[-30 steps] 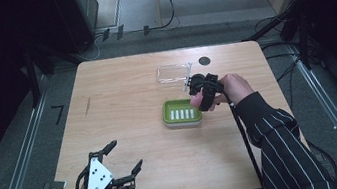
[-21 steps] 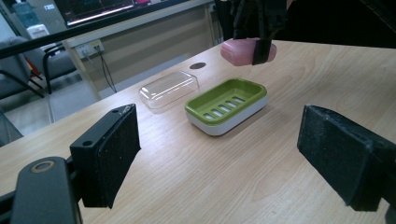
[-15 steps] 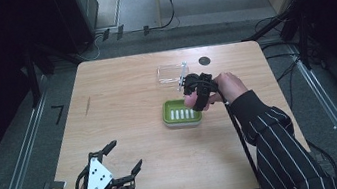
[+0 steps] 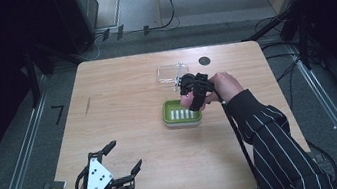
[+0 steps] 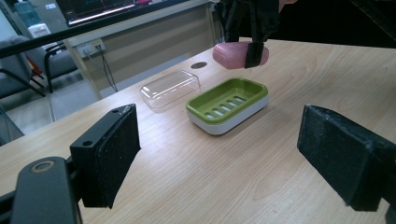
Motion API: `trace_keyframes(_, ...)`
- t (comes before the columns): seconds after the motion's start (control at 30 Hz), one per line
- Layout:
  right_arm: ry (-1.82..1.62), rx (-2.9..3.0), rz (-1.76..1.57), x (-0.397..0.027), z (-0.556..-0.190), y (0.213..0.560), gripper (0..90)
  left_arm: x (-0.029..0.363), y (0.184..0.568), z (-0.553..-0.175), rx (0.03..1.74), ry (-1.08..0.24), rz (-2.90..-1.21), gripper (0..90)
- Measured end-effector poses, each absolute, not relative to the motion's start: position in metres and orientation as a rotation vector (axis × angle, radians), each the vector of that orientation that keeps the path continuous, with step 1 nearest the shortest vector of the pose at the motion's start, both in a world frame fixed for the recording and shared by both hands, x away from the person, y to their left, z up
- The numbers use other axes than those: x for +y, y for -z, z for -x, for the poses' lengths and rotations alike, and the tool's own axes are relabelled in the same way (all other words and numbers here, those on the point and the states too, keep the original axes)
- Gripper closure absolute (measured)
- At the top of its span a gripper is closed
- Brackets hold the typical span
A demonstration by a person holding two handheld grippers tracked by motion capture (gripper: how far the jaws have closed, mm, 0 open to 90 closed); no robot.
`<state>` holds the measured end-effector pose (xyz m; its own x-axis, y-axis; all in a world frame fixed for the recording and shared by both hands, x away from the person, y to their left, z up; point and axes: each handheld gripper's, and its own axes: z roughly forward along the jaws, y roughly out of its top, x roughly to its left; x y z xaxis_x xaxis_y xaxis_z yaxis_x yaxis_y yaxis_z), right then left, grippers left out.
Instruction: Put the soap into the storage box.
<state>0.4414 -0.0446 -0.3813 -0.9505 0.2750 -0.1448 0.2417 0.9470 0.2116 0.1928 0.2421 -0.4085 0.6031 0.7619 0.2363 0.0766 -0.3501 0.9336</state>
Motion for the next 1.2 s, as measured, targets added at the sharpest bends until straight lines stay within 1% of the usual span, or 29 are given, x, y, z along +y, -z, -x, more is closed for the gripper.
trace_keyframes(0.77, -0.322, 2.964, -0.267, -0.032, -0.445, 0.389, 38.6, 0.242, 0.409, -0.193, 0.682, -0.840, -1.805, 13.6)
trace_keyframes(1.2, -0.330, 2.983, -0.231, -0.025, -0.450, 0.400, 38.6, 0.242, 0.409, -0.193, 0.682, -0.840, -1.805, 13.6)
